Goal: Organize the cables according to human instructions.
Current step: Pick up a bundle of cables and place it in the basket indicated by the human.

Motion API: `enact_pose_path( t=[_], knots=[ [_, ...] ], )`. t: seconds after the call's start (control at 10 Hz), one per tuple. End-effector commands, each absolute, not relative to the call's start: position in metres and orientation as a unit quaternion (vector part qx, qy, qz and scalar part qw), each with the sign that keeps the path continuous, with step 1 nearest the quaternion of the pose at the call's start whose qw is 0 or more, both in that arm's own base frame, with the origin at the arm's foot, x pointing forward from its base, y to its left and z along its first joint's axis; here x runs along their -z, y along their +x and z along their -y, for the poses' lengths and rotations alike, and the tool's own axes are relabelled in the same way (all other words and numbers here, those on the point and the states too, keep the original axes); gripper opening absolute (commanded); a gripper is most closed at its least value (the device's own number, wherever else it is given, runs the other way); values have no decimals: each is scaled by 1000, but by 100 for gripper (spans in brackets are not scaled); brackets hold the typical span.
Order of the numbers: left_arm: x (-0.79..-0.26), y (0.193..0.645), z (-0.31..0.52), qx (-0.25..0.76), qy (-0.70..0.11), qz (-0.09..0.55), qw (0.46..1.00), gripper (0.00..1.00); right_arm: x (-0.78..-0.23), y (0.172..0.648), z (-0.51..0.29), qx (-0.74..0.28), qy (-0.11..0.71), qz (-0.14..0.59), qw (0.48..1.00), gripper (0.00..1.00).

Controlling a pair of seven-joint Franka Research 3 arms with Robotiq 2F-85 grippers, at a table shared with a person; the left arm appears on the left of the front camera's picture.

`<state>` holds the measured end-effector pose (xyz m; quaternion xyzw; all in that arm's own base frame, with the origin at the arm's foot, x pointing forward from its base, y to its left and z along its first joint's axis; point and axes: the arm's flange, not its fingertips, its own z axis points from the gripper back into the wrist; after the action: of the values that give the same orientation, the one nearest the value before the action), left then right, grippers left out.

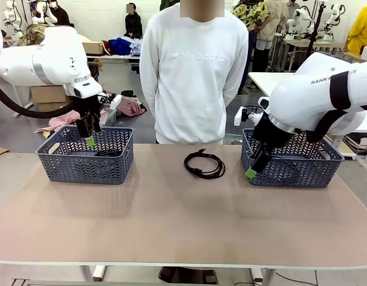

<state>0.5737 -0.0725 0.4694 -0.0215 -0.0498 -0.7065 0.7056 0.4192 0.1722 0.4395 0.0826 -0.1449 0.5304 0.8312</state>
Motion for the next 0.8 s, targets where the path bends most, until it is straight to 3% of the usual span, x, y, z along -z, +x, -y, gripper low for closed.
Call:
enact_pose_path(
  t=[0.0,0.1,0.4,0.7],
  knots=[
    [-469,574,77,678,-40,78,730,100,-442,421,-173,-529,76,145,833,100],
    [-469,574,73,707,-21,50,706,100,-442,421,-173,-529,76,145,833,100],
    [-469,574,73,707,-21,50,706,100,-442,421,-173,-529,76,145,833,100],
    [-472,566,97,665,-60,105,737,100,-442,421,-173,-529,76,145,833,100]
  ],
)
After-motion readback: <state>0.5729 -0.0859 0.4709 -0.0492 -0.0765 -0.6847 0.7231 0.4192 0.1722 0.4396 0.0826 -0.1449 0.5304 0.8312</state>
